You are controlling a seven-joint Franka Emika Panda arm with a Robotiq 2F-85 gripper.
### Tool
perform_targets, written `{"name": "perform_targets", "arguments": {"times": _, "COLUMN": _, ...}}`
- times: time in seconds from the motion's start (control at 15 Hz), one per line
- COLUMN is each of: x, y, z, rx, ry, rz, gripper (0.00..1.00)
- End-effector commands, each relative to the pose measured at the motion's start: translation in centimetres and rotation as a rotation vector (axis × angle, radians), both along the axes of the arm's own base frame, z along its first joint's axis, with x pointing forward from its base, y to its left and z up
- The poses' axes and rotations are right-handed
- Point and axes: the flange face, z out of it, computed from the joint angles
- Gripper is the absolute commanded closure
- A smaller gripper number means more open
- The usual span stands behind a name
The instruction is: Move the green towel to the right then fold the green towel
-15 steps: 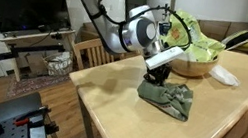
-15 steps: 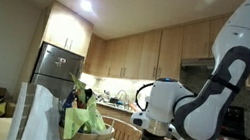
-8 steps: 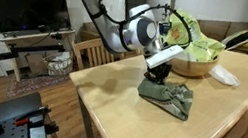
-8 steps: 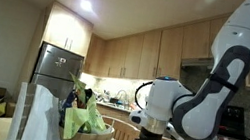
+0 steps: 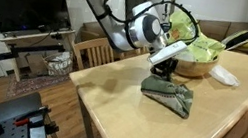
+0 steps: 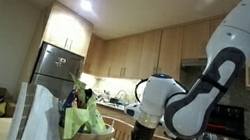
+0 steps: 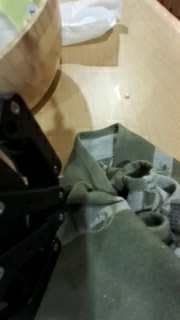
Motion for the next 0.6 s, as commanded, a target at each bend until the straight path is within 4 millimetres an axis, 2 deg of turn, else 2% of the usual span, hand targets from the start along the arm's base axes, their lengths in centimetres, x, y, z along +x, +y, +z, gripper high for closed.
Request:
{"name": "perform_targets", "arguments": {"times": 0.0, "x": 2.4, "y": 0.2, "z": -0.8, "rx": -0.019, "ry": -0.037, "rz": -0.046, "gripper": 0.99}}
{"name": "perform_targets", "arguments": {"times": 0.53, "x": 3.7, "y": 0.6, "z": -4.3, "rx": -0.039, "ry": 0.003, "rz": -0.060, "gripper": 0.99}}
